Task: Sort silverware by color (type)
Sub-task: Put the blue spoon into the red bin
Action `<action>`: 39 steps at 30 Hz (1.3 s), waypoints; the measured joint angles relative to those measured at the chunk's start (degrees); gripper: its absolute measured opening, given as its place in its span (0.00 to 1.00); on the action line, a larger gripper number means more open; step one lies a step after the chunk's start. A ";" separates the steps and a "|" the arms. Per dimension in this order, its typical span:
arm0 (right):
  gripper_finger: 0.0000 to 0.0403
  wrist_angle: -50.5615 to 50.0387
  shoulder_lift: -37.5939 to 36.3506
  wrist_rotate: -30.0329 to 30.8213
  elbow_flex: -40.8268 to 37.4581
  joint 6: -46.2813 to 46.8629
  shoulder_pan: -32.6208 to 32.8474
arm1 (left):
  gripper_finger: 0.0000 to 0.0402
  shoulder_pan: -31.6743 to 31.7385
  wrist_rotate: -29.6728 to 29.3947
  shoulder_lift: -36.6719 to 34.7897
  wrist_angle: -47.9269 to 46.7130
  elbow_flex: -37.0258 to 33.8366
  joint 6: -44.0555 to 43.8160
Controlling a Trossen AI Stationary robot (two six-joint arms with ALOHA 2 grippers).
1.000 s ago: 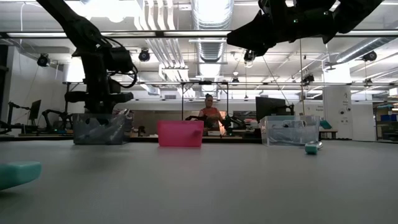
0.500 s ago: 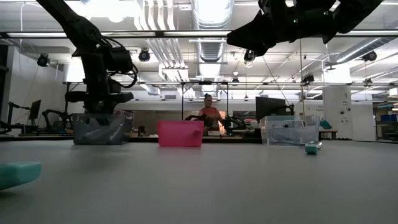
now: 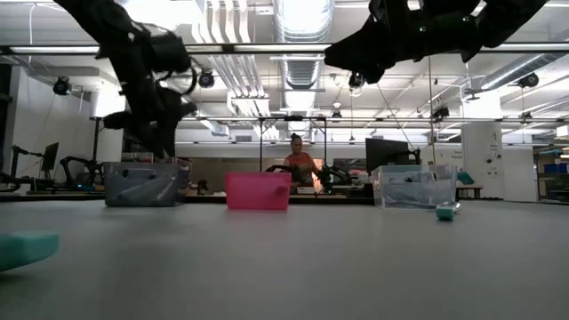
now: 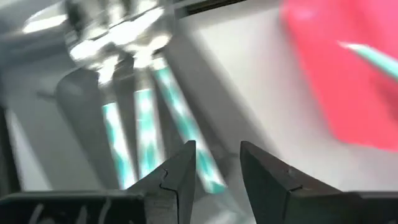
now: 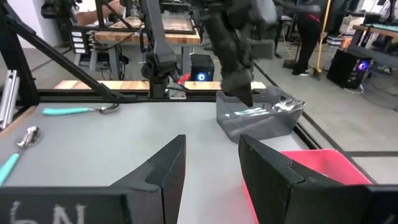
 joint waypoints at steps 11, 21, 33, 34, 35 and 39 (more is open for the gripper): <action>0.35 -11.69 0.00 -0.15 6.15 10.07 1.24 | 0.26 -22.81 -11.92 -8.00 4.67 0.00 3.06; 0.35 -19.48 0.04 -0.12 6.92 37.59 4.76 | 0.26 -32.56 -15.06 -8.30 6.58 -0.02 8.97; 0.35 -37.55 4.34 7.35 15.05 44.51 7.30 | 0.26 -32.65 -15.06 -9.82 12.70 -0.09 22.42; 0.35 -39.67 4.91 7.75 15.99 44.83 7.28 | 0.26 -32.65 -15.06 -10.17 12.98 -0.09 22.74; 0.35 -41.83 5.63 8.01 16.85 45.05 7.28 | 0.26 -32.65 -15.06 -10.44 13.19 -0.09 22.96; 0.35 -49.67 8.50 8.15 20.51 45.69 7.28 | 0.26 -32.63 -15.10 -11.57 13.71 -0.09 24.38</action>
